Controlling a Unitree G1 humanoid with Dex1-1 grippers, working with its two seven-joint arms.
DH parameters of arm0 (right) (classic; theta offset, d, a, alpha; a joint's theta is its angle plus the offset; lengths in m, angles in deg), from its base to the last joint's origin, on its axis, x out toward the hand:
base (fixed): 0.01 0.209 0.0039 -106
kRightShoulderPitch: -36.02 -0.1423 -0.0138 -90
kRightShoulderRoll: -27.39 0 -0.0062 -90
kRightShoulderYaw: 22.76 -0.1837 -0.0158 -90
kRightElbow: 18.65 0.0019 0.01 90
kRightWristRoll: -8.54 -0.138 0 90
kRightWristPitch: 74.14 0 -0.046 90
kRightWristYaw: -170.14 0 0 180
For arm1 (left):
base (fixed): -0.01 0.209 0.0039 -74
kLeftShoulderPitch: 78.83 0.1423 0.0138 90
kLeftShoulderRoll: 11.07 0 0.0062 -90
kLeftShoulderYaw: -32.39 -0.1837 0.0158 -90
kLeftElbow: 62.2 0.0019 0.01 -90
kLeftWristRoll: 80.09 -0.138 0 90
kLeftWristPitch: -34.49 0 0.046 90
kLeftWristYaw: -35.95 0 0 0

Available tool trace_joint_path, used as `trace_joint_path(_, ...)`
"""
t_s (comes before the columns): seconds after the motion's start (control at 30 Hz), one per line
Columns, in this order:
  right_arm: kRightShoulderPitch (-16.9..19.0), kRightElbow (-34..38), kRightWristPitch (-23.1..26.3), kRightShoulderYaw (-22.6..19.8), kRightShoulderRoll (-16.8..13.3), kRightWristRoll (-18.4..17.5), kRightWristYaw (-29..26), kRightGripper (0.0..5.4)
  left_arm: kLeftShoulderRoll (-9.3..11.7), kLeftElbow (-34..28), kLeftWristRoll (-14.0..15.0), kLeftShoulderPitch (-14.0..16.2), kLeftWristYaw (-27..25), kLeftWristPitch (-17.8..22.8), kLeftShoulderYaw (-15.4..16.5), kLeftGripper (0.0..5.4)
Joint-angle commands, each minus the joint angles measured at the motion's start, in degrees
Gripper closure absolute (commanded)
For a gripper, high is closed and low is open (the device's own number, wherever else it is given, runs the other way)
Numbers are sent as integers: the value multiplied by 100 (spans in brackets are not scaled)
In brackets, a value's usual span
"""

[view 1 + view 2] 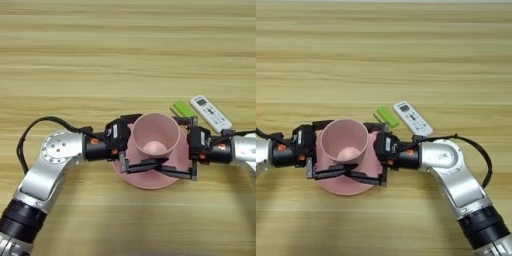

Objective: Move the objects on the table

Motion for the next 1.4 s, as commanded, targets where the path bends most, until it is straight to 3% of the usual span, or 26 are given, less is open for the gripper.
trace_joint_path(0.03, -59, 79, 24, 4, 52, -21, 12, 88, 7, -22, -100, -36, 26, -51, -85, 107)
trace_joint_path(0.17, -36, 94, 11, -12, 49, -35, 16, 118, 4, -23, -112, -34, 43, -69, -110, 107)
trace_joint_path(0.73, -6, 112, 2, -54, 58, -61, 26, 122, 8, -21, -122, -35, 95, -111, -144, 107)
trace_joint_path(1.07, 12, 136, 22, -69, 67, -96, 17, 122, -11, 27, -145, -61, 189, -145, -139, 0)
trace_joint_path(1.4, 38, 143, 98, -130, 100, -196, 39, 122, -14, 15, -129, -62, 216, -154, -138, 0)
